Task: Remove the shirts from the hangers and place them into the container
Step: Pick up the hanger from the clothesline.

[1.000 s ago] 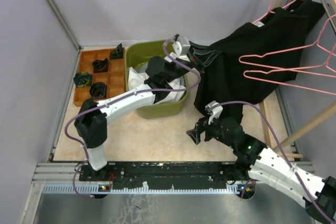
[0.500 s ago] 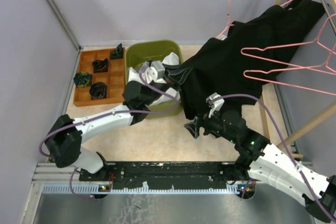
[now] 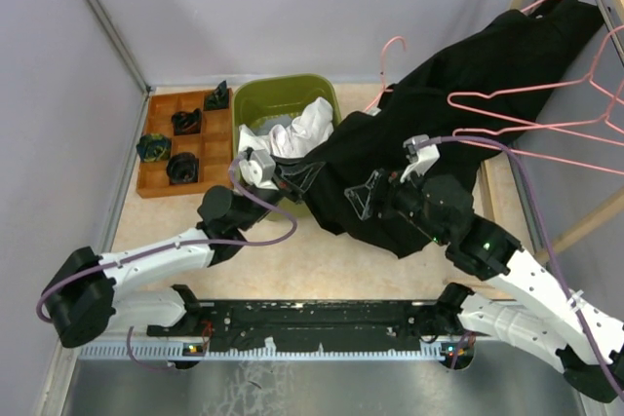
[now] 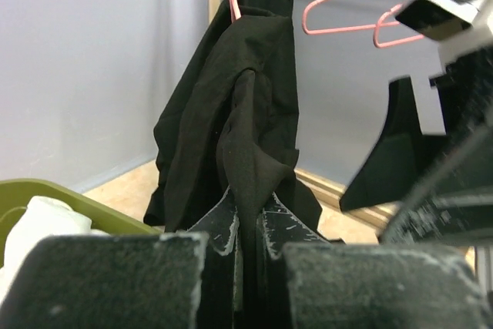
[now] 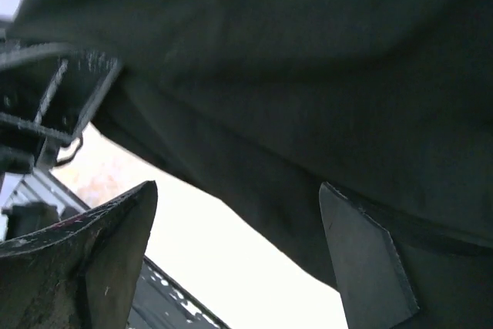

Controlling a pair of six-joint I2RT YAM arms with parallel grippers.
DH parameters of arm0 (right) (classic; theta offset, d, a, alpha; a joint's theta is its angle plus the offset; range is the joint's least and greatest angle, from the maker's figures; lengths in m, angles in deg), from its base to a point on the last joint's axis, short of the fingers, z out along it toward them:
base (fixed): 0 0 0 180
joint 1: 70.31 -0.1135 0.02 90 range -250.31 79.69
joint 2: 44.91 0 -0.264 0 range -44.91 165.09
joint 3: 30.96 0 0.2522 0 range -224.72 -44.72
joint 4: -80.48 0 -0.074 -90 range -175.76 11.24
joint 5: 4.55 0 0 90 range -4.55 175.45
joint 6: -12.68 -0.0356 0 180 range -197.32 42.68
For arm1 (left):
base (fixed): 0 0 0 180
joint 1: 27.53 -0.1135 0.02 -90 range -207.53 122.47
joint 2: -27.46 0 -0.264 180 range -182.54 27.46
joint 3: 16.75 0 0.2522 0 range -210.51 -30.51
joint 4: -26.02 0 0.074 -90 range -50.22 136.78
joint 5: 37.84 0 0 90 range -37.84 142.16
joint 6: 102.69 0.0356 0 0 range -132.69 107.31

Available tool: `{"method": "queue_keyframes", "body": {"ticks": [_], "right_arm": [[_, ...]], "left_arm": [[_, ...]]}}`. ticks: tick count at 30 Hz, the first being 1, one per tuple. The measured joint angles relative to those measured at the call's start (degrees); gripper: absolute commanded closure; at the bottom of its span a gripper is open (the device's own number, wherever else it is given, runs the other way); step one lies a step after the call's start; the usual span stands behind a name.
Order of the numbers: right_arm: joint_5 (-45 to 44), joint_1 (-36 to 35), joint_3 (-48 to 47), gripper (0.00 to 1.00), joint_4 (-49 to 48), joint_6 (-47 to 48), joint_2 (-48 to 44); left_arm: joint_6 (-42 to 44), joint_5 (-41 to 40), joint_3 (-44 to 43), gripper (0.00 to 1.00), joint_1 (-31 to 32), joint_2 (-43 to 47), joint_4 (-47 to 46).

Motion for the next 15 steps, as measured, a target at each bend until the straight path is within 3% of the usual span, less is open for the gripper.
{"method": "queue_keyframes", "body": {"ticks": [8,15], "right_arm": [[-6.58,0.0,-7.48,0.07,2.03,-6.21,6.21],[-11.69,0.0,-7.82,0.05,-2.14,-12.57,9.4]], "left_arm": [[1.27,4.79,4.31,1.0,0.04,5.95,7.45],[5.7,5.42,4.72,1.0,2.34,6.6,15.89]]}}
